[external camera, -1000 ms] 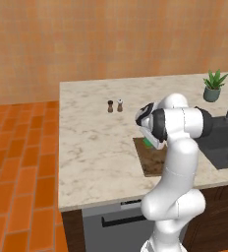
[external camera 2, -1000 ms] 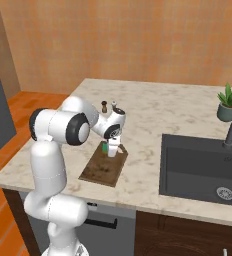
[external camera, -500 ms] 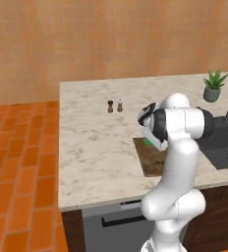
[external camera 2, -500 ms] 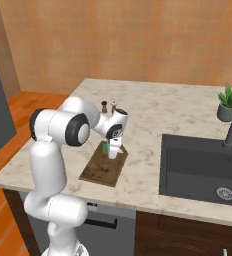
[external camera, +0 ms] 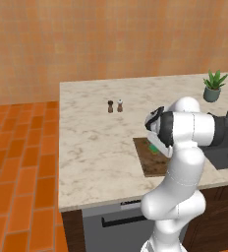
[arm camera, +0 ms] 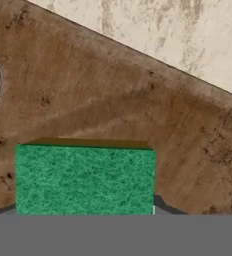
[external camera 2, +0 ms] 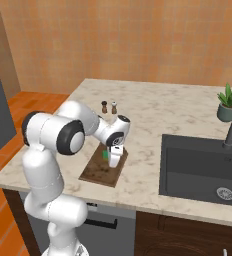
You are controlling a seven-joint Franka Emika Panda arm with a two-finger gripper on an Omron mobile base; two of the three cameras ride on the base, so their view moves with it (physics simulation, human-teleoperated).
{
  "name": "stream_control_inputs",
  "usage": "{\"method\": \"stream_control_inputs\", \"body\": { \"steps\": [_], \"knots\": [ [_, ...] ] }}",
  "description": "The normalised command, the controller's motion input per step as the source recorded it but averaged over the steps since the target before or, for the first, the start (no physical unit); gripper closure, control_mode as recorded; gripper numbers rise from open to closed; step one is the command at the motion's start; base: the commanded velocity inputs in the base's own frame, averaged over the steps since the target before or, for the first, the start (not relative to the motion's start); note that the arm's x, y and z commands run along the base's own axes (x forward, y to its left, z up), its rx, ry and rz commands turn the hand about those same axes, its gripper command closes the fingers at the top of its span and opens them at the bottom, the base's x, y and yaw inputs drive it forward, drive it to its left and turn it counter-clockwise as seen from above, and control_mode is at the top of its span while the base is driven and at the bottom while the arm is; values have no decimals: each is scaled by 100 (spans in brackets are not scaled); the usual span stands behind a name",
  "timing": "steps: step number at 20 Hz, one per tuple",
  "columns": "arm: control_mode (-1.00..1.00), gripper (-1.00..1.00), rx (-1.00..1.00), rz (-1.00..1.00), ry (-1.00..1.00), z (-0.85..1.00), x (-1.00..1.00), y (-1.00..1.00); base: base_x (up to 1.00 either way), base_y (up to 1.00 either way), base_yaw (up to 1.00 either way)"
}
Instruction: Pick up the sponge from the counter and clean the cutting board by briefly scrubbing or pressing down on the cutting board. Once finished, release the sponge.
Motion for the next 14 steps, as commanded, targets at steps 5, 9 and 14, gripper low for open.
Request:
{"method": "stream_control_inputs", "body": {
  "steps": [5,9,14],
  "knots": [
    [-100,100,5,0,1,-95,-100,-31,0,0,0],
    [-100,100,4,2,12,-68,-100,-29,0,0,0],
    [-100,100,0,4,14,-63,-100,-20,0,0,0]
  ]
}}
